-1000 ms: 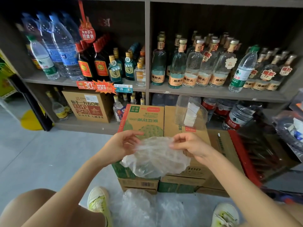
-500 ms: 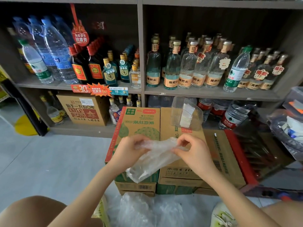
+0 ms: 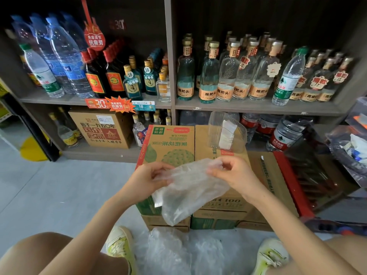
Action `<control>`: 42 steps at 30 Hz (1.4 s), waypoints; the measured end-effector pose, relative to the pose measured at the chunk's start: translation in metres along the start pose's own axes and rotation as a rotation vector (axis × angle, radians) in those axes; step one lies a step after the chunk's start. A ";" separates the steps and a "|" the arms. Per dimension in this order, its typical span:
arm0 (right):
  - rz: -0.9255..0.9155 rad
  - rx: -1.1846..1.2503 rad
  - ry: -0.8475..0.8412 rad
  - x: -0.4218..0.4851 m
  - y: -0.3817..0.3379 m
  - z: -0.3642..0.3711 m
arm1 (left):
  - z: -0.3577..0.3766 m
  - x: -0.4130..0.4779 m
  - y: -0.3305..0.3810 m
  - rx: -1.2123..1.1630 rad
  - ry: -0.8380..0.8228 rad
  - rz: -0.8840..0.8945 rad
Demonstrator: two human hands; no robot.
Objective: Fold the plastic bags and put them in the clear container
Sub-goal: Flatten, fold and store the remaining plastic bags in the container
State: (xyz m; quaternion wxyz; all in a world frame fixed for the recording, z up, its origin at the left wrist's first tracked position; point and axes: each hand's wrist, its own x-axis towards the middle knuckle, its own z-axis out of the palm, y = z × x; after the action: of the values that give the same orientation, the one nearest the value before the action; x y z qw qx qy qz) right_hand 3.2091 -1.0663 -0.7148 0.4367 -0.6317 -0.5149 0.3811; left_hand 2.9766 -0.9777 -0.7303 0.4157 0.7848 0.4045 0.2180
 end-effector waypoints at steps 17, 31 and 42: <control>-0.117 -0.094 0.052 0.000 0.006 0.013 | 0.040 0.015 0.037 -0.420 0.179 -0.054; -0.066 -0.223 0.026 -0.006 0.019 0.010 | 0.009 0.001 0.017 -0.847 0.463 -0.160; -0.158 -0.246 -0.025 0.002 -0.026 0.006 | 0.005 -0.003 0.027 0.270 0.449 0.254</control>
State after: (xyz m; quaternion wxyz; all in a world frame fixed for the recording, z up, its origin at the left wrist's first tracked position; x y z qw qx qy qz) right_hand 3.1960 -1.0608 -0.6927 0.3781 -0.6331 -0.6112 0.2876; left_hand 2.9907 -0.9913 -0.7105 0.1769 0.8096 0.4103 0.3806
